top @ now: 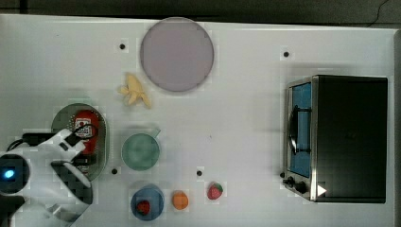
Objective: Pick ketchup from strainer and place it on the table
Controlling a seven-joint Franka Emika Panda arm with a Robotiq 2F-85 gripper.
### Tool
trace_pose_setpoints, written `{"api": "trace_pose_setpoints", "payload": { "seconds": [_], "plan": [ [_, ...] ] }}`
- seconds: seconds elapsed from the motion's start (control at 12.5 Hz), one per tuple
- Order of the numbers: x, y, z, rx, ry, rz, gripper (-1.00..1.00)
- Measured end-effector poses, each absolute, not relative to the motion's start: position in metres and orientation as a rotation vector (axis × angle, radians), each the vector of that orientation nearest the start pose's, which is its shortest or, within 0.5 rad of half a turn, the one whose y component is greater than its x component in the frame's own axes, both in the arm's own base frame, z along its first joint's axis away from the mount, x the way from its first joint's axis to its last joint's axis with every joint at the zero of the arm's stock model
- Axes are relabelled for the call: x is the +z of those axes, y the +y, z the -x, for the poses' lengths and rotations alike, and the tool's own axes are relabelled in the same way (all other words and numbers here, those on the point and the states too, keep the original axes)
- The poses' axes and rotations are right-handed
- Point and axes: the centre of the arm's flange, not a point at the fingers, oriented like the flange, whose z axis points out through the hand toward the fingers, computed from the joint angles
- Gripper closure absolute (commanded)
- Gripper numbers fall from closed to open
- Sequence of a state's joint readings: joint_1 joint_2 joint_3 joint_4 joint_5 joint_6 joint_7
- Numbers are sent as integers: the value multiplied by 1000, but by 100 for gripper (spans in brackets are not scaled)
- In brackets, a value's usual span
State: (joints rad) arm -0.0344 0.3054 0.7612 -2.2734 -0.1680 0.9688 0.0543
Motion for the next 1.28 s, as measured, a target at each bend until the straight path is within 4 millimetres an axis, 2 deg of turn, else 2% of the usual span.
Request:
{"api": "trace_pose_setpoints", "payload": {
  "seconds": [0.32,0.48,0.72,0.96,1.04,1.28],
  "plan": [
    [211,355,-410,79,42,3001,-100],
    [192,349,-418,92,56,3006,-100],
    [187,354,-431,61,61,2990,-100],
    [173,361,-451,39,72,2975,-100],
    [168,360,-454,43,102,2978,-91],
    [156,360,-451,55,105,2997,-20]
  ]
}}
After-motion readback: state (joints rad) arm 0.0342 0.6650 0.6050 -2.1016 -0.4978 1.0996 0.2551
